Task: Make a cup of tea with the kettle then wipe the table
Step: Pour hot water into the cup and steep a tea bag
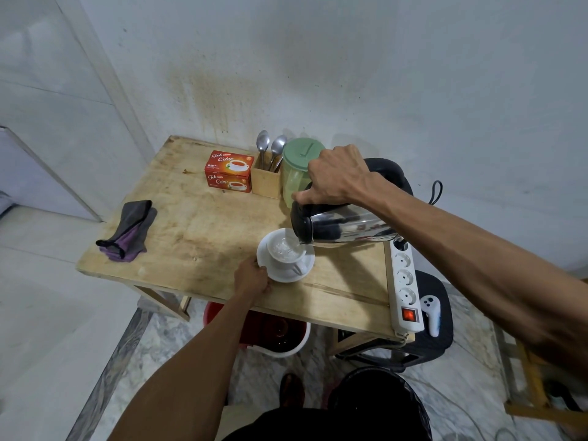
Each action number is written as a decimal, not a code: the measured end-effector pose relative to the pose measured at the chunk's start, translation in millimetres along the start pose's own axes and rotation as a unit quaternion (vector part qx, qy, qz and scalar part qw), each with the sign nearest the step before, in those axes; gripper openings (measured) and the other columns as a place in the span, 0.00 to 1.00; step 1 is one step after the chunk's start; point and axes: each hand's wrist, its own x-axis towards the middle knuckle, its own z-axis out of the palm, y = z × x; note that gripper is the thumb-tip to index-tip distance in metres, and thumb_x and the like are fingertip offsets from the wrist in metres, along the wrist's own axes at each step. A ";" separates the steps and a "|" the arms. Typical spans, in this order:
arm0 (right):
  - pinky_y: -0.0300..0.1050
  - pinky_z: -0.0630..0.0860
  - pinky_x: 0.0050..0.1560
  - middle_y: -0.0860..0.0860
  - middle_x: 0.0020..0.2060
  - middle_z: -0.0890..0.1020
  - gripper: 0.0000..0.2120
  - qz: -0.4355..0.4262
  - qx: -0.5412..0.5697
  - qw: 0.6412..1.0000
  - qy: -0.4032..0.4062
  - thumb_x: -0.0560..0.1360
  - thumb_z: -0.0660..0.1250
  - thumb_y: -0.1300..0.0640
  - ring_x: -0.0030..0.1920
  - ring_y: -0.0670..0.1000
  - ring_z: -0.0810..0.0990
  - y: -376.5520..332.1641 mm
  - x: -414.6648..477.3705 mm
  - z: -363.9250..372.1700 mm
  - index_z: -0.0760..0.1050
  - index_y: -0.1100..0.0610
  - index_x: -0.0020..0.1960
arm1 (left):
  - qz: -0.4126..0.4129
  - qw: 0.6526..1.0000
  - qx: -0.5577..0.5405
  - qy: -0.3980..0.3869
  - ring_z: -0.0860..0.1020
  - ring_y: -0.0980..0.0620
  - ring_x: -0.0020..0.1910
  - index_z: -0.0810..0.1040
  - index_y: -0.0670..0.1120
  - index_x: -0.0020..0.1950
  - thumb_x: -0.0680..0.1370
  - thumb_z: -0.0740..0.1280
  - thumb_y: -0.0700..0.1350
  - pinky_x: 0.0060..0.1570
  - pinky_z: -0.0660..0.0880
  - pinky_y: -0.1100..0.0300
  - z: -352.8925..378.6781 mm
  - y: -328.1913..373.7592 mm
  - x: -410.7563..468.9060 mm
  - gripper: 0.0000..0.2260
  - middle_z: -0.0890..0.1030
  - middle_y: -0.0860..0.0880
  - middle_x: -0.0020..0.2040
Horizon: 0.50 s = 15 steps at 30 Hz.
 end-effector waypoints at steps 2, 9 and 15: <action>0.41 0.58 0.31 0.48 0.26 0.62 0.30 -0.001 -0.003 1.000 -0.001 0.73 0.61 0.32 0.26 0.47 0.59 -0.2 0.1 -0.8 0.60 0.55 0.28 | -0.008 1.000 0.005 0.005 0.83 0.39 0.35 0.78 0.46 0.45 0.75 0.61 0.40 0.45 0.81 0.44 1.0 -2.8 3.0 0.07 0.84 0.39 0.37; 0.44 0.62 0.35 0.49 0.26 0.64 0.29 0.005 -0.006 1.000 0.001 0.73 0.61 0.33 0.26 0.48 0.60 -0.2 0.9 -1.2 0.62 0.56 0.28 | -0.022 0.999 0.035 0.000 0.83 0.39 0.40 0.81 0.42 0.52 0.76 0.62 0.42 0.49 0.80 0.45 4.1 -8.9 11.6 0.10 0.84 0.40 0.41; 0.41 0.57 0.31 0.49 0.26 0.64 0.30 0.000 -0.011 1.000 -0.001 0.73 0.60 0.31 0.25 0.48 0.60 1.5 2.5 -0.7 0.62 0.55 0.28 | -0.027 0.999 0.035 0.004 0.83 0.39 0.40 0.81 0.42 0.54 0.76 0.62 0.43 0.49 0.80 0.45 4.8 -11.1 13.5 0.11 0.84 0.40 0.42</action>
